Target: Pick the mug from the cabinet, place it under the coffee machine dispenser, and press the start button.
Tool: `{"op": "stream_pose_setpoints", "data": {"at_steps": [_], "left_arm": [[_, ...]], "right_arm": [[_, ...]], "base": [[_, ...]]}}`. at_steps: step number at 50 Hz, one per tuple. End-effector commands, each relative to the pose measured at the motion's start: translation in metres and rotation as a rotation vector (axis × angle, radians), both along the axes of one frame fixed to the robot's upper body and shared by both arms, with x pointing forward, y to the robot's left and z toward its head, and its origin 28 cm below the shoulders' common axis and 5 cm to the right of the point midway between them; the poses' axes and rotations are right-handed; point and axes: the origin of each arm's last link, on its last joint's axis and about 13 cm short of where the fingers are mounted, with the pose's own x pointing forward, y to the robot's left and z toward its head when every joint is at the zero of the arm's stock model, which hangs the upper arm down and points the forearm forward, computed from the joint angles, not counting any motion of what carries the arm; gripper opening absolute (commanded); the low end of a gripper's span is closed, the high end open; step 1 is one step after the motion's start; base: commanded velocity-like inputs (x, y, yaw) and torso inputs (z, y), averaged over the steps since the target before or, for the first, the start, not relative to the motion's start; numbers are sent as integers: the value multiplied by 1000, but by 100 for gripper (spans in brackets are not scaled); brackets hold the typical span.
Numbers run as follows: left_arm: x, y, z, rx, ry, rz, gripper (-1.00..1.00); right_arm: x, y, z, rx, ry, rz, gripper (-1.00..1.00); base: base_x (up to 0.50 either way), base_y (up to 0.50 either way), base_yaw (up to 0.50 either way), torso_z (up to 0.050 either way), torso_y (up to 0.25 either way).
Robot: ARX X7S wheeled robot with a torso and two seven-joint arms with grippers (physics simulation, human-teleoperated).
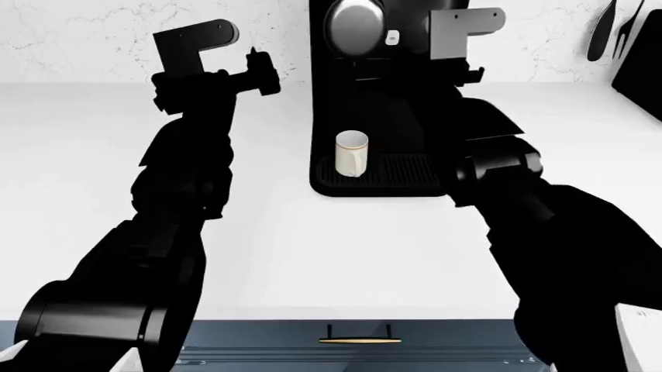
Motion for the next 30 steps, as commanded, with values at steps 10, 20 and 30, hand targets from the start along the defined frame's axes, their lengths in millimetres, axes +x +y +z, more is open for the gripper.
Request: {"op": "stream_pose_setpoints", "data": {"at_steps": [10,20,30], "left_arm": [[0,0,0,5,4,-3,100],[0,0,-1,3,3,-3,100],[0,0,0,1,3,-3,100]], "right_arm": [[0,1,5,-9,56,1,-100],[1,3,14,-7,42,-3,-100],[2,4,26,-13,-16,-11,-100]], "base": [[0,0,0,0,0],[0,0,0,0,0],[0,0,0,0,0]]}}
